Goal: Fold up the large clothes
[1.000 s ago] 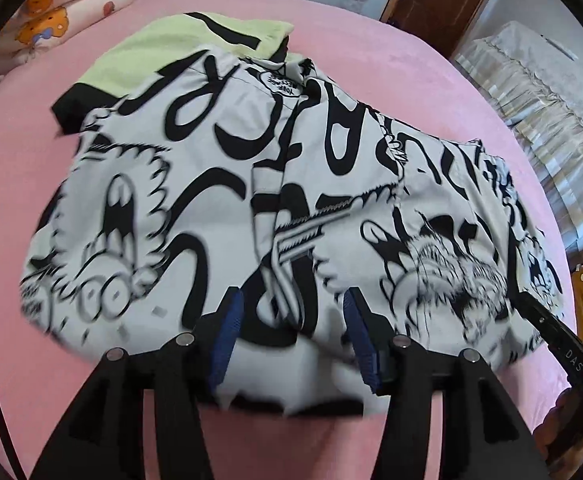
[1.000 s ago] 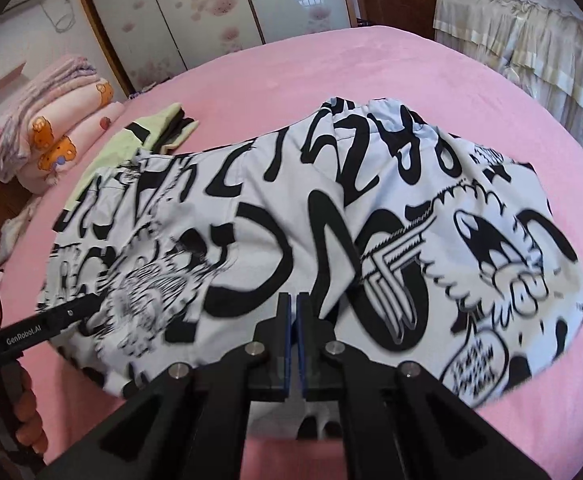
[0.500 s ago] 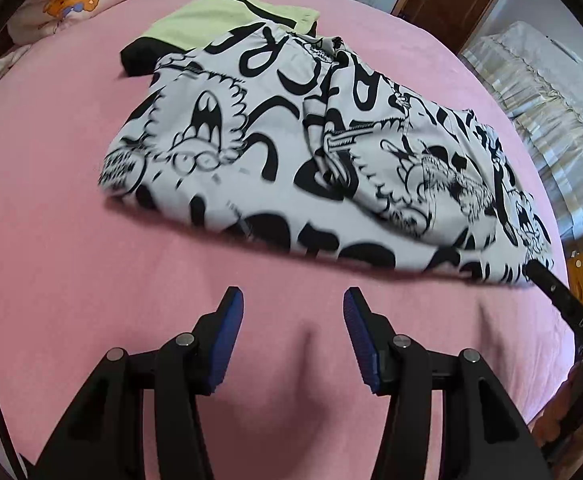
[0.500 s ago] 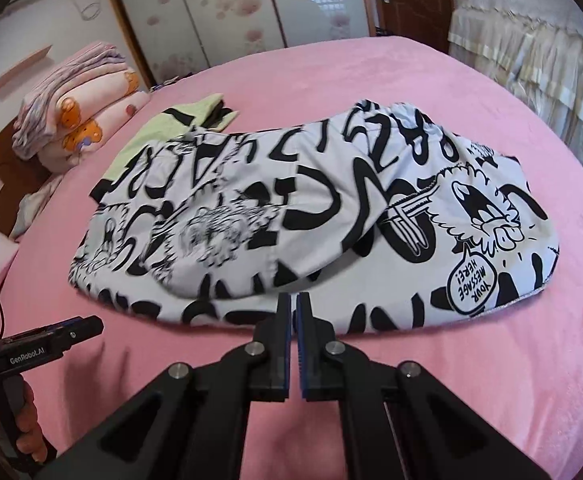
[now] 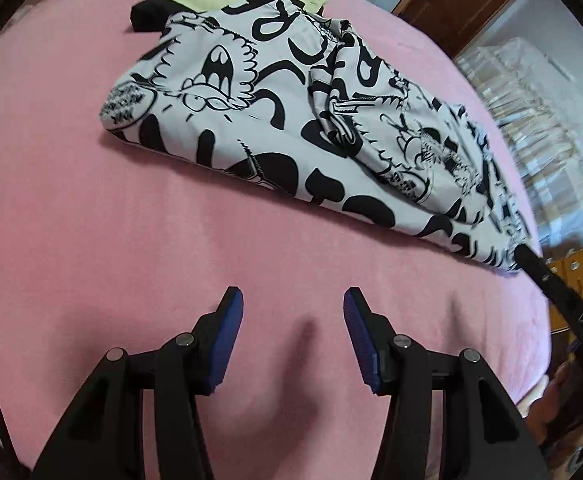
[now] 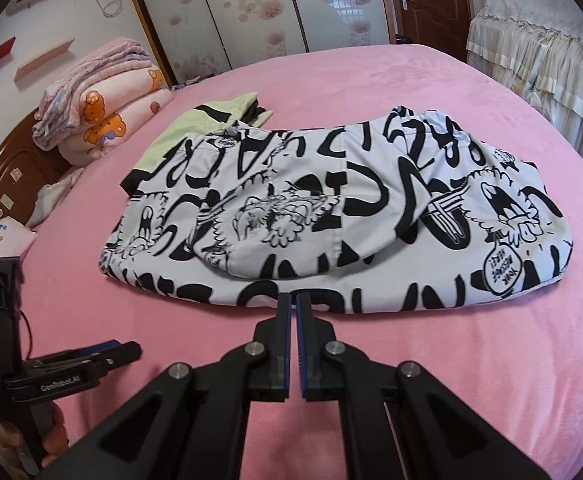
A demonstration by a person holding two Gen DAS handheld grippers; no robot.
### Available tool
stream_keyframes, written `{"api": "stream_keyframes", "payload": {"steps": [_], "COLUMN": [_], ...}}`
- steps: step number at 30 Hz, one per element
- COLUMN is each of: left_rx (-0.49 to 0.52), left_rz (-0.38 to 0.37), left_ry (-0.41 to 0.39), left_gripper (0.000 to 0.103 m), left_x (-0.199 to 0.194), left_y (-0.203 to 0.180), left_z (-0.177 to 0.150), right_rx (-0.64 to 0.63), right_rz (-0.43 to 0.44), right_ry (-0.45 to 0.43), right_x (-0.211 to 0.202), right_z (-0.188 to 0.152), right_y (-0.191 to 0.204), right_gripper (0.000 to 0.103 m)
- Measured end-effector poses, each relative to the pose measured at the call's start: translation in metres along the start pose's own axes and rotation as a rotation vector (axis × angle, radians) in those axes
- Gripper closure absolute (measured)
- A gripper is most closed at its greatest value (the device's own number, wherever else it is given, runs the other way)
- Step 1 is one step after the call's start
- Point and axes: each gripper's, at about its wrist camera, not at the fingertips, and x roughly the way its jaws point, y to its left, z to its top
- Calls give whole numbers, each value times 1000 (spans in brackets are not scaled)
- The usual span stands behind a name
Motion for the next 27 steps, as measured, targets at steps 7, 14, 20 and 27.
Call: {"api": "stream_keyframes", "payload": {"steps": [7,14,20,27], "left_rx": [-131,-264,-329,-353], "left_rz": [-215,-290,-352,-303], "left_ry": [-91,-186,-244,-313], "left_gripper": [51,52,52,69], "left_x": [20,49,72,83], "left_y": [28,65,81,74], "left_z": [18,50,86,117], "right_rx": [2,4,14,-16], "right_rz": [11,12,2,-45], "right_ry": [-14,-43,-68,-121], "right_x": [7,15,29,53], "right_z": [-2,3,18,55], "right_y": [4,1,-4,-4], "right_gripper": [101,101,101,101]}}
